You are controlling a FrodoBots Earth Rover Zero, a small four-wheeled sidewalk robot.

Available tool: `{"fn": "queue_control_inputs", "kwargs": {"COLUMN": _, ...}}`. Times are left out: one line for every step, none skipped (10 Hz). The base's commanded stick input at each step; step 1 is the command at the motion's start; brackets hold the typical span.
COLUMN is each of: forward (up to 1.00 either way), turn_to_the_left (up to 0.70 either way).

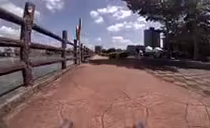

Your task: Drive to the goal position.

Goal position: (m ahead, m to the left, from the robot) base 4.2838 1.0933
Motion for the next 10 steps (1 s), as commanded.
{"fn": "queue_control_inputs", "kwargs": {"forward": 0.70, "turn_to_the_left": 0.00}}
{"fn": "queue_control_inputs", "kwargs": {"forward": 0.70, "turn_to_the_left": 0.00}}
{"fn": "queue_control_inputs", "kwargs": {"forward": 0.70, "turn_to_the_left": 0.00}}
{"fn": "queue_control_inputs", "kwargs": {"forward": 0.70, "turn_to_the_left": 0.00}}
{"fn": "queue_control_inputs", "kwargs": {"forward": 0.70, "turn_to_the_left": 0.00}}
{"fn": "queue_control_inputs", "kwargs": {"forward": 0.70, "turn_to_the_left": 0.00}}
{"fn": "queue_control_inputs", "kwargs": {"forward": 0.70, "turn_to_the_left": 0.00}}
{"fn": "queue_control_inputs", "kwargs": {"forward": 0.70, "turn_to_the_left": 0.00}}
{"fn": "queue_control_inputs", "kwargs": {"forward": 0.70, "turn_to_the_left": 0.00}}
{"fn": "queue_control_inputs", "kwargs": {"forward": 0.70, "turn_to_the_left": 0.00}}
